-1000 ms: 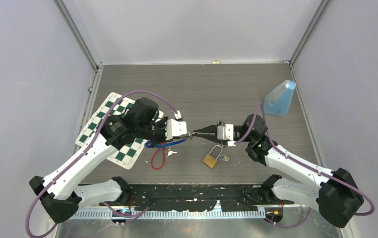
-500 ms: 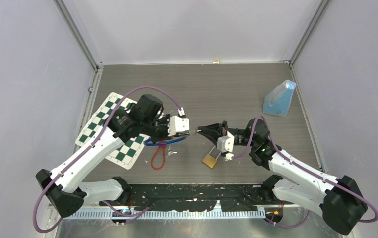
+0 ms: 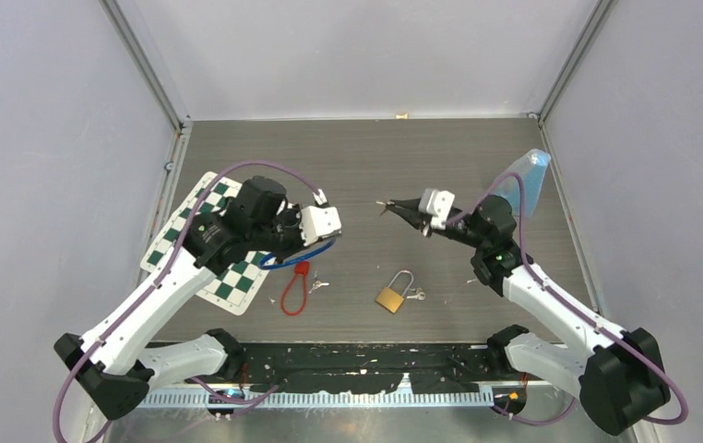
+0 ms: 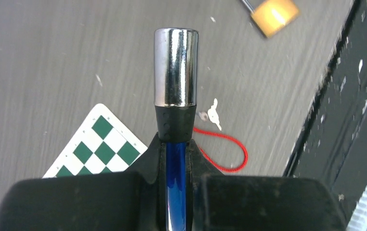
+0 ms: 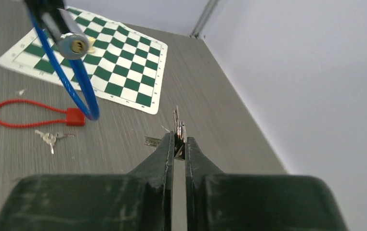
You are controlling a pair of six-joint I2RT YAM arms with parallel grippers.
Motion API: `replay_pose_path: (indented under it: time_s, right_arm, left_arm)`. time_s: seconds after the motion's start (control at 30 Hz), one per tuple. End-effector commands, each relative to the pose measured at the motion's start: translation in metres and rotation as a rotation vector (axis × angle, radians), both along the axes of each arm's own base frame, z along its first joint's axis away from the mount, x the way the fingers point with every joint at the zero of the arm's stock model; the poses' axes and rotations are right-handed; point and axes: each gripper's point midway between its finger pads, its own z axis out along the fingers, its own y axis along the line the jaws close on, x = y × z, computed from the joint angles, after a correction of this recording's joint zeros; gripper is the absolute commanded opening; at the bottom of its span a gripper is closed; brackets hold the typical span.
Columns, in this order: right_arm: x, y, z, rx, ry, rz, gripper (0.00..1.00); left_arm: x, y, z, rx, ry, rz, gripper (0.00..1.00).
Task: Lock with the key
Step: Place the lock at the center of the board.
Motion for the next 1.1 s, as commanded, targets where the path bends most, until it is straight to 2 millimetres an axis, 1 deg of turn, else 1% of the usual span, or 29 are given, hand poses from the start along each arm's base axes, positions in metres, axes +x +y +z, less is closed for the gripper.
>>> replay_pose_path:
  time_s: [0.0, 0.03, 0.07, 0.1, 0.13, 0.2, 0.23, 0.27, 0.3, 0.33, 0.4, 0.43, 0.5, 0.6, 0.7, 0.77, 0.9, 0.93, 1.0, 1.07]
  right_arm:
    - [0.043, -0.012, 0.034, 0.29, 0.365, -0.23, 0.05]
    - [0.054, -0.015, 0.027, 0.302, 0.414, -0.281, 0.05]
    - [0.058, -0.014, 0.026, 0.324, 0.471, -0.298, 0.05]
    - [0.066, -0.015, 0.019, 0.34, 0.522, -0.327, 0.05]
    - [0.069, -0.015, 0.018, 0.364, 0.565, -0.337, 0.05]
    - [0.079, -0.017, 0.008, 0.408, 0.65, -0.375, 0.05]
    - [0.086, -0.022, 0.005, 0.43, 0.666, -0.414, 0.05]
    - [0.094, -0.027, -0.003, 0.453, 0.695, -0.471, 0.05]
    - [0.097, -0.031, -0.011, 0.458, 0.722, -0.509, 0.05]
    - [0.104, -0.039, -0.017, 0.471, 0.729, -0.57, 0.05]
    - [0.111, -0.049, -0.028, 0.49, 0.765, -0.655, 0.05]
    - [0.111, -0.051, -0.034, 0.492, 0.787, -0.676, 0.05]
    - [0.111, -0.054, -0.04, 0.498, 0.806, -0.698, 0.05]
    - [0.11, -0.054, -0.049, 0.482, 0.827, -0.703, 0.05]
    - [0.109, -0.064, -0.063, 0.474, 0.852, -0.769, 0.05]
    - [0.11, -0.074, -0.07, 0.487, 0.86, -0.831, 0.05]
    - [0.109, -0.077, -0.084, 0.485, 0.913, -0.876, 0.05]
    - [0.109, -0.077, -0.087, 0.483, 0.929, -0.881, 0.05]
    - [0.109, -0.075, -0.092, 0.473, 0.955, -0.879, 0.05]
    - [0.108, -0.069, -0.098, 0.464, 0.985, -0.859, 0.05]
  left_arm:
    - [0.037, -0.026, 0.074, -0.311, -0.21, 0.131, 0.0]
    - [0.044, -0.029, 0.083, -0.36, -0.22, 0.167, 0.0]
    - [0.05, -0.031, 0.089, -0.404, -0.213, 0.224, 0.0]
    - [0.06, -0.03, 0.092, -0.424, -0.226, 0.274, 0.0]
    - [0.068, -0.032, 0.093, -0.456, -0.204, 0.332, 0.0]
    - [0.083, -0.036, 0.089, -0.497, -0.164, 0.421, 0.0]
    - [0.089, -0.04, 0.084, -0.519, -0.134, 0.455, 0.0]
    - [0.095, -0.048, 0.082, -0.554, -0.105, 0.464, 0.0]
    - [0.098, -0.054, 0.075, -0.574, -0.062, 0.475, 0.0]
    - [0.102, -0.061, 0.07, -0.605, -0.016, 0.495, 0.0]
    - [0.114, -0.075, 0.064, -0.673, 0.058, 0.526, 0.0]
    - [0.122, -0.082, 0.057, -0.696, 0.101, 0.552, 0.0]
    - [0.14, -0.088, 0.049, -0.75, 0.152, 0.608, 0.0]
    - [0.163, -0.096, 0.043, -0.807, 0.196, 0.676, 0.0]
    - [0.183, -0.104, 0.033, -0.878, 0.244, 0.74, 0.0]
    - [0.193, -0.113, 0.022, -0.929, 0.304, 0.764, 0.0]
    - [0.214, -0.13, -0.003, -0.977, 0.391, 0.815, 0.0]
    - [0.219, -0.134, -0.014, -0.972, 0.415, 0.834, 0.0]
    - [0.224, -0.133, -0.029, -0.965, 0.444, 0.895, 0.01]
    - [0.226, -0.124, -0.044, -0.971, 0.445, 0.968, 0.01]
